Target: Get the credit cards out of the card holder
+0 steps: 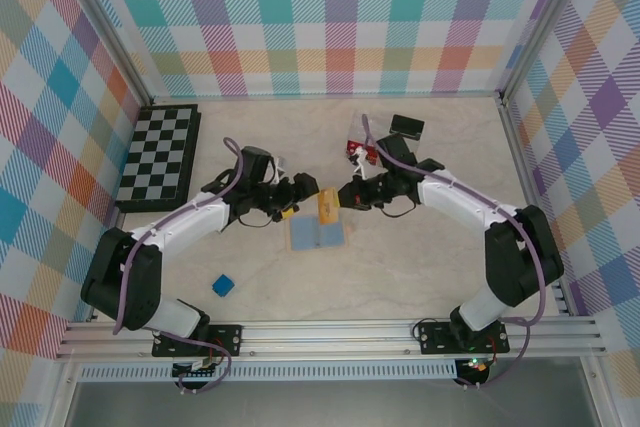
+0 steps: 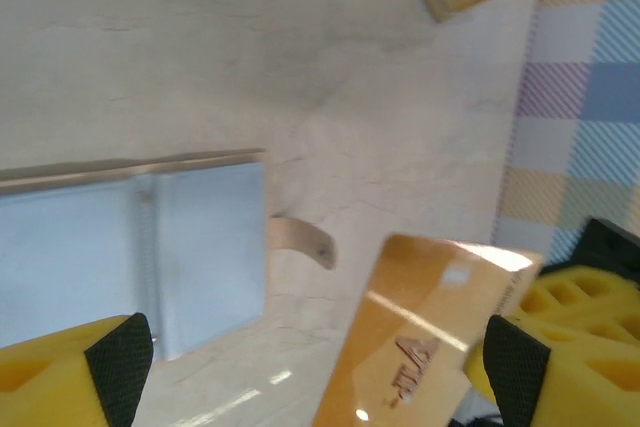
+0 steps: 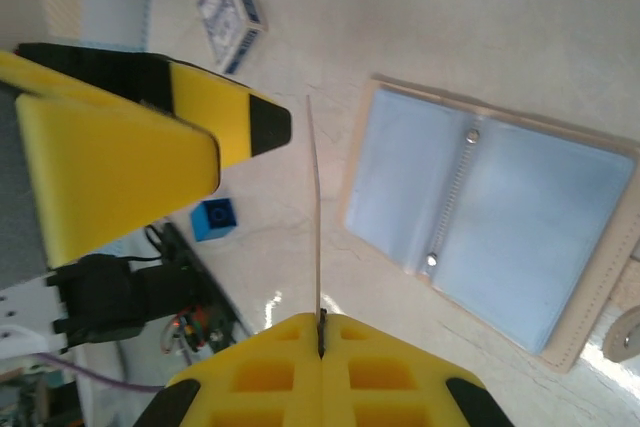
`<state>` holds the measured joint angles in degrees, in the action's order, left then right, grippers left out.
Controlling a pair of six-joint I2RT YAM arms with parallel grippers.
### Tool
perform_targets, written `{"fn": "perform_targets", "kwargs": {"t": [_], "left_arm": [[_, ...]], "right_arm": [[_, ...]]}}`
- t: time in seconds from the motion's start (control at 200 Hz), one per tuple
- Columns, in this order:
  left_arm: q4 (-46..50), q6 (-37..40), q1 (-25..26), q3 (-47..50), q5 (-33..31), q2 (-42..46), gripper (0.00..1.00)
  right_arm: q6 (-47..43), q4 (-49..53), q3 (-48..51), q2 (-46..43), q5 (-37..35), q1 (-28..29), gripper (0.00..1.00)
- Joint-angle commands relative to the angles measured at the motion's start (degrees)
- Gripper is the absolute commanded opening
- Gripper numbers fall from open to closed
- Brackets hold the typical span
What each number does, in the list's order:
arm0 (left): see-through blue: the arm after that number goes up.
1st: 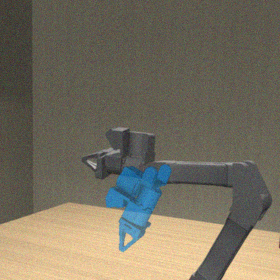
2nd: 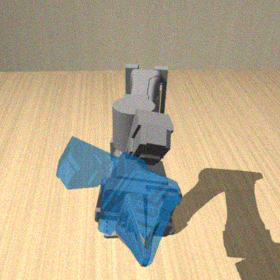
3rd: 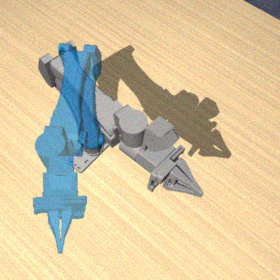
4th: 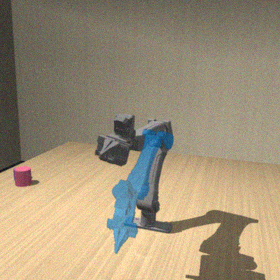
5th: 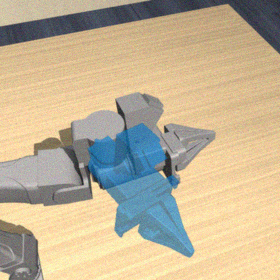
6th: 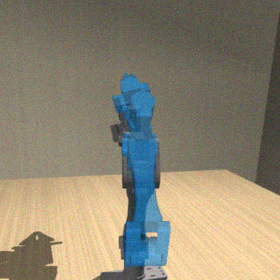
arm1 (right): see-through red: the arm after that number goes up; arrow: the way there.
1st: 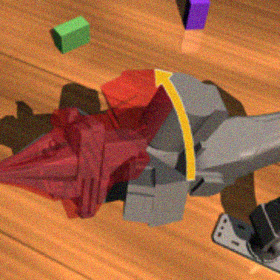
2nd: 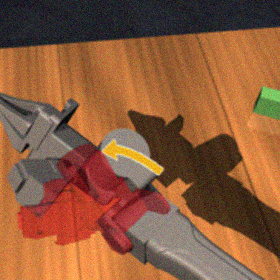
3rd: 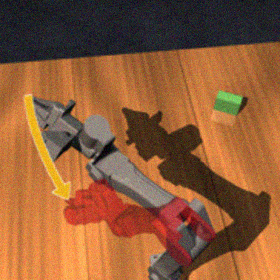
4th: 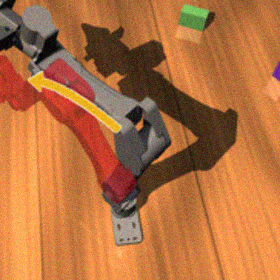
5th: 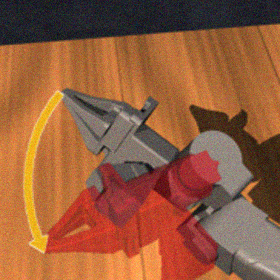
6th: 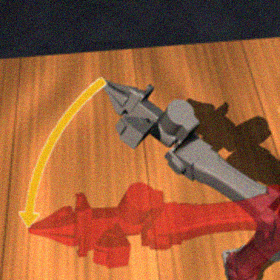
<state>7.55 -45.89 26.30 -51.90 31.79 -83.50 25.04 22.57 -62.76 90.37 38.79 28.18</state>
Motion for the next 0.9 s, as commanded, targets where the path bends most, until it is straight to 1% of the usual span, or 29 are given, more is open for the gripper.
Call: {"fn": "perform_targets", "kwargs": {"t": [0.0,0.16,0.245,0.32,0.4,0.545,0.675,0.76,0.825,0.895], "left_arm": [[-10.2,-2.4,-0.7,-1.9,10.7,-1.8,0.88],[-14.7,-4.0,-1.1,-4.8,15.1,-4.5,0.84],[-18.0,-6.2,-1.2,-6.1,17.1,-6.4,0.77],[-21.3,-8.2,-1.2,-6.9,18.3,-7.8,0.66],[-23.6,-9.6,-1.2,-7.9,18.9,-8.8,0.52],[-28.6,-12.8,-1.2,-8.3,20.5,-9.8,0.28],[-30.4,-14.2,-1.1,-8.1,20.7,-9.9,0.10],[-31.9,-15.2,-1.0,-7.8,20.4,-10.0,0.00],[-32.4,-15.8,-0.8,-7.8,20.0,-10.1,0.00],[-32.6,-16.1,-0.7,-7.8,19.3,-10.2,0.00]], "right_arm": [[-1.2,-3.4,-2.4,0.0,13.2,-3.9,0.00],[0.2,-5.5,-3.9,1.2,21.0,-8.4,0.00],[1.4,-6.3,-5.3,1.9,23.9,-9.6,0.00],[1.6,-6.0,-6.6,2.5,25.4,-10.3,0.00],[2.3,-6.1,-7.7,3.1,26.3,-10.9,0.00],[3.7,-6.4,-8.8,4.2,26.1,-11.2,0.00],[8.4,-11.3,-7.5,4.8,26.1,-11.1,0.00],[13.4,-17.1,-5.8,4.7,25.4,-11.1,0.08],[17.5,-21.3,-4.6,4.6,24.6,-10.8,0.16],[21.0,-25.1,-3.8,4.6,23.5,-10.5,0.21]]}}
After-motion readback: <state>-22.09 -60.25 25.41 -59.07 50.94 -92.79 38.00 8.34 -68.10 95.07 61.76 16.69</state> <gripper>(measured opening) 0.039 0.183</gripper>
